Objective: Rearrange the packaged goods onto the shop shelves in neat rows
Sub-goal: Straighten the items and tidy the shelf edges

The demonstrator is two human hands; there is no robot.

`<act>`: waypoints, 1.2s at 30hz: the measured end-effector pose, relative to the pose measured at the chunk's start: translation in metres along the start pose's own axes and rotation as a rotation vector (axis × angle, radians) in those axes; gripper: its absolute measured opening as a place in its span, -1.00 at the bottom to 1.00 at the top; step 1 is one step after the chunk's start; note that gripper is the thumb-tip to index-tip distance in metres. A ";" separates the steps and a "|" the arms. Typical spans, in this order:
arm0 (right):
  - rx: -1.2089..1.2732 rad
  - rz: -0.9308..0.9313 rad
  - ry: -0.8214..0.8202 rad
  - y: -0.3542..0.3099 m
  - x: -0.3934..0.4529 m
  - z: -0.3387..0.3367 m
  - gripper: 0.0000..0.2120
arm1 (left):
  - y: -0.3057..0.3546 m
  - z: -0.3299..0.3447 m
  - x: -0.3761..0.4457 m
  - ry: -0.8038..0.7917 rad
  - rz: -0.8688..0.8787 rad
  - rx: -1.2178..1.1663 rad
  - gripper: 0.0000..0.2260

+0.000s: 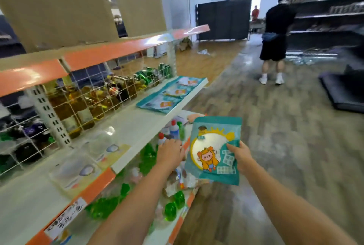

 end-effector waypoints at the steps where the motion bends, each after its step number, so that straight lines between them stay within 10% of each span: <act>1: -0.007 0.004 0.027 -0.002 0.008 -0.006 -0.91 | 0.010 0.005 0.012 0.000 0.029 -0.006 -0.74; 16: -0.017 0.004 0.288 -0.019 0.105 -0.074 -0.92 | 0.135 0.057 0.139 -0.081 0.287 -0.087 -0.74; 36: -0.058 -0.024 0.192 -0.090 0.330 -0.140 -0.86 | 0.293 0.069 0.292 -0.068 0.230 -0.118 -0.71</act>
Point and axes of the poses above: each hand's wrist, its own x-axis towards the middle knuckle, its own z-axis out of the palm, y = z × x, the point moved 5 cm from there along x, towards the middle knuckle, and after that the axes turned 14 degrees about -z, right-handed, at the moved point
